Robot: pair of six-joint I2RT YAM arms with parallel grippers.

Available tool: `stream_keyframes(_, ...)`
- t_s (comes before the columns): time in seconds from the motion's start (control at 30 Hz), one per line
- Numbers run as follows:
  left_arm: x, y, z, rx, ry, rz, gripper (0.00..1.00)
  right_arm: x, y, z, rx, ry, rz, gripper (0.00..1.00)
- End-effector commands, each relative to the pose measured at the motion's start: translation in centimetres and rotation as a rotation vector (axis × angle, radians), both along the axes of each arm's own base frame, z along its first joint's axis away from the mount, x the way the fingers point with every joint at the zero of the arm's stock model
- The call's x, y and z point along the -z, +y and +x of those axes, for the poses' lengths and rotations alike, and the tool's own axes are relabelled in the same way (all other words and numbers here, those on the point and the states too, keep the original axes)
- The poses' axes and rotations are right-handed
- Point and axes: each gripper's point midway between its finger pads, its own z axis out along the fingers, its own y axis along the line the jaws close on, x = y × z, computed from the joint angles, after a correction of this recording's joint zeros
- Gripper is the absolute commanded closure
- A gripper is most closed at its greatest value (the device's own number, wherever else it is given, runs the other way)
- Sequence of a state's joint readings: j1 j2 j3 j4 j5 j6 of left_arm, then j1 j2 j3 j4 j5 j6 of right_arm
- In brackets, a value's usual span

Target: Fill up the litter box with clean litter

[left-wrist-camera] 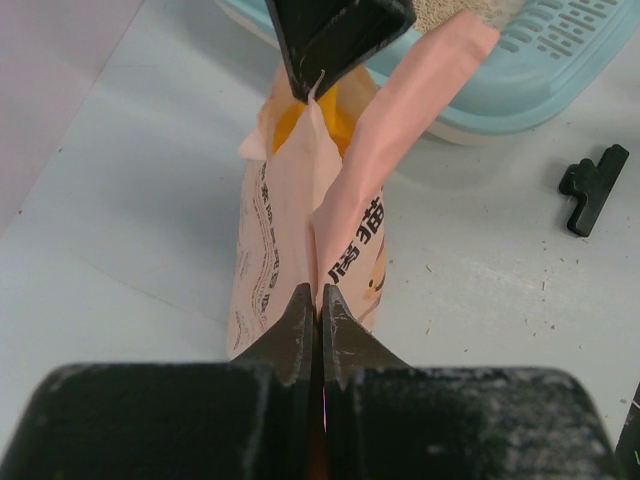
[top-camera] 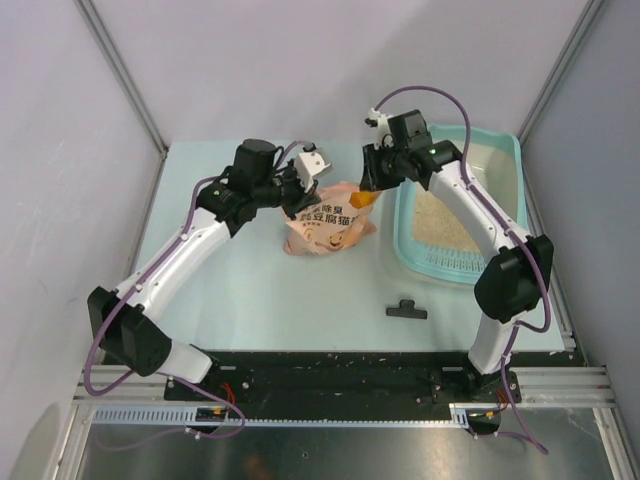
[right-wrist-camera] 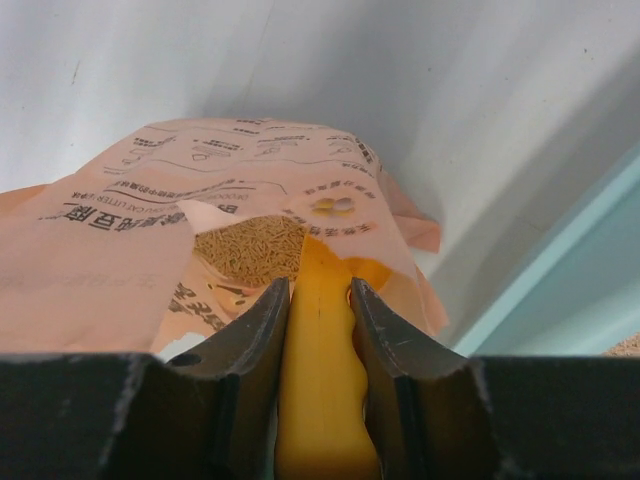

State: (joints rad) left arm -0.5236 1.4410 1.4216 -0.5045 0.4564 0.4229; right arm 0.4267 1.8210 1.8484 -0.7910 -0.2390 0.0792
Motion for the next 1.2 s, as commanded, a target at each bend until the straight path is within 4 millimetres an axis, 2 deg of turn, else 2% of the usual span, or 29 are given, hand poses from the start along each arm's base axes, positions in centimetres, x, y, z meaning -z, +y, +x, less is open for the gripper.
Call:
stream_keyframes(0.0,-5.0,-1.5,-1.3,0.051,-0.092,-0.134,1.00,0.9,-0.7,2.1,0.091,-0.139,-0.096,1.00)
stream_keyframes(0.07,-5.0,-1.4,-1.2,0.047,-0.095,-0.132,1.00,1.6,-0.6,2.4,0.108,-0.164,-0.117,1.00)
stream_keyframes(0.1,-4.9,-1.4,-1.2,0.049,-0.096,-0.132,1.00,3.0,-0.4,2.3,0.102,-0.141,-0.128,1.00)
stream_keyframes(0.23,-4.7,-1.6,-1.2,0.054,-0.087,-0.136,1.00,6.4,0.8,1.1,0.082,-0.025,-0.114,1.00)
stream_keyframes(0.37,-4.5,-1.6,-0.9,0.049,-0.095,-0.128,1.00,8.8,2.5,-0.5,0.037,0.094,-0.019,1.00)
stream_keyframes(0.4,-4.3,-1.6,-0.7,0.047,-0.097,-0.122,1.00,8.6,4.0,-1.3,-0.002,0.146,0.076,1.00)
stream_keyframes(0.43,-4.4,-1.6,-0.6,0.047,-0.102,-0.120,1.00,9.2,4.5,-1.8,-0.011,0.190,0.109,1.00)
stream_keyframes(0.6,-4.2,-1.5,-0.2,0.047,-0.119,-0.102,1.00,8.1,8.0,-4.2,-0.145,0.306,0.285,1.00)
stream_keyframes(0.77,-3.9,-1.2,0.0,0.043,-0.144,-0.080,1.00,6.7,9.4,-5.4,-0.227,0.402,0.431,1.00)
stream_keyframes(0.97,-3.7,-0.2,0.2,0.016,-0.199,-0.032,1.00,4.8,7.2,-3.2,-0.175,0.471,0.594,1.00)
stream_keyframes(1.0,-3.7,0.1,0.4,0.007,-0.216,-0.014,1.00,4.4,6.0,-2.2,-0.142,0.476,0.623,1.00)
stream_keyframes(1.17,-3.6,0.7,0.6,-0.003,-0.272,0.038,1.00,1.5,4.4,-0.6,-0.119,0.530,0.778,1.00)
